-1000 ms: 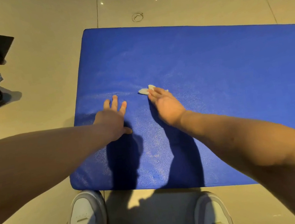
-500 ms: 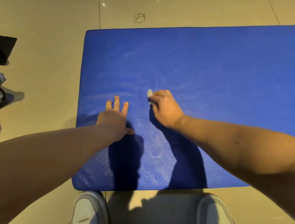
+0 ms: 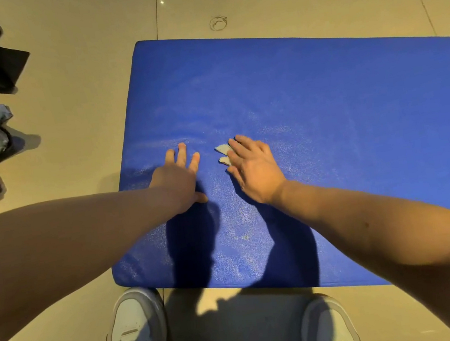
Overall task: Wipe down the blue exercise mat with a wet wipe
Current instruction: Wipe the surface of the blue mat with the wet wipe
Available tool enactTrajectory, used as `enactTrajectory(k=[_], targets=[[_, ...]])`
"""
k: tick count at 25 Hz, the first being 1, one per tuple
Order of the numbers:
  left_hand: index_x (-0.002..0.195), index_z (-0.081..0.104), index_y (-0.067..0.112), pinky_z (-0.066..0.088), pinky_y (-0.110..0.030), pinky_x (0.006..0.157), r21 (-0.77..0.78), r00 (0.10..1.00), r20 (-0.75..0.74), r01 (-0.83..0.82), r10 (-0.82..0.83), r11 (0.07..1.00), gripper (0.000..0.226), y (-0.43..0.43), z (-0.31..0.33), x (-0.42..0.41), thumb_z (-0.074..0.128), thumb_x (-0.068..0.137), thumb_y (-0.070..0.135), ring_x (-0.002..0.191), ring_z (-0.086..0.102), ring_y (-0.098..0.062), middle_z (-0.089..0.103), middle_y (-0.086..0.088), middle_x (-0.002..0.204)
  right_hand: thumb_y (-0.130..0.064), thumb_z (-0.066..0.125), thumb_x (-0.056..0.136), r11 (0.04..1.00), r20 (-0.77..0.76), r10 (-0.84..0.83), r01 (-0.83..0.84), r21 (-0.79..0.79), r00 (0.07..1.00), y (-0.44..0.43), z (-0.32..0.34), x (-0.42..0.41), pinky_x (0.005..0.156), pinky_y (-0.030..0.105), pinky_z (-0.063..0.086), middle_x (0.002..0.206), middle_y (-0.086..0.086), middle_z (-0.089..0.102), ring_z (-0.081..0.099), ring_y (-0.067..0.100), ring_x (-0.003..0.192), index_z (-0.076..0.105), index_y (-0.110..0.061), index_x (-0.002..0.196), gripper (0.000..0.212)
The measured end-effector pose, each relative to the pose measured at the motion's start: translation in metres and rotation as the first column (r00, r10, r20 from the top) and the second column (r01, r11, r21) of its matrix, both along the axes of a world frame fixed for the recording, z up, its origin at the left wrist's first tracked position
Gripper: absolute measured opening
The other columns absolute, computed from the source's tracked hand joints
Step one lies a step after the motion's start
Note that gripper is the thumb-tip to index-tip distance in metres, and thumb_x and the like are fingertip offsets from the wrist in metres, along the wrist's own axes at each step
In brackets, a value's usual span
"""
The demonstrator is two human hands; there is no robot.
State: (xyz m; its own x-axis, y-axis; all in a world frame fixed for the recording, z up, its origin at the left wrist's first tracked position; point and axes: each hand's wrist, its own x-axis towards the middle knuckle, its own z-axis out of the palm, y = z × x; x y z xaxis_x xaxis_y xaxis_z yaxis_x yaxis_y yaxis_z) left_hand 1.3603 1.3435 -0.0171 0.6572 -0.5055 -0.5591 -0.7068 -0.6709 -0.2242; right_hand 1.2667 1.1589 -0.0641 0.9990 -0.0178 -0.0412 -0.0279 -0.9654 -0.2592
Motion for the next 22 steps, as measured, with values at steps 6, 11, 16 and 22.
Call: enactTrajectory(k=[6, 11, 16, 22], targets=[[0.161, -0.009, 0.025, 0.051, -0.037, 0.085, 0.017, 1.0, 0.015, 0.012, -0.013, 1.0, 0.109, 0.0, -0.001, 0.0, 0.05, 0.086, 0.079, 0.153, 0.001, -0.034, -0.015, -0.008, 0.168, -0.066, 0.012, 0.099, 0.994, -0.256, -0.041, 0.013, -0.11, 0.966, 0.027, -0.01, -0.03, 0.12, 0.059, -0.005, 0.164, 0.016, -0.014, -0.024, 0.044, 0.147, 0.002, -0.031, 0.159, 0.07], [0.161, -0.008, 0.025, 0.051, -0.036, 0.085, 0.001, 1.0, 0.011, 0.014, -0.014, 1.0, 0.108, 0.001, -0.001, 0.0, 0.049, 0.086, 0.079, 0.153, 0.002, -0.034, -0.014, -0.009, 0.168, -0.055, 0.024, 0.103, 0.998, -0.236, 0.042, -0.053, -0.04, 0.971, 0.014, -0.006, -0.027, 0.124, 0.049, -0.002, 0.167, 0.009, -0.006, -0.014, 0.032, 0.152, 0.003, -0.01, 0.159, 0.075], [0.161, -0.007, 0.024, 0.051, -0.038, 0.091, -0.021, 1.0, 0.0, 0.016, -0.016, 1.0, 0.108, 0.004, 0.0, 0.001, 0.05, 0.086, 0.078, 0.153, 0.003, -0.034, -0.012, -0.009, 0.168, -0.05, 0.036, 0.098, 0.968, -0.133, -0.251, 0.247, -0.047, 0.959, -0.048, 0.005, 0.008, 0.122, 0.046, 0.014, 0.153, -0.001, 0.022, 0.021, 0.031, 0.142, 0.024, -0.012, 0.149, 0.064], [0.161, -0.007, 0.025, 0.05, -0.039, 0.087, -0.01, 1.0, 0.009, 0.014, -0.014, 1.0, 0.108, 0.003, -0.002, 0.001, 0.049, 0.086, 0.078, 0.152, 0.003, -0.033, -0.014, -0.008, 0.168, -0.043, 0.039, 0.1, 0.991, -0.125, 0.063, -0.047, 0.126, 0.99, 0.038, -0.001, -0.015, 0.124, 0.046, 0.004, 0.162, 0.005, 0.015, 0.008, 0.031, 0.151, 0.01, -0.01, 0.157, 0.071]])
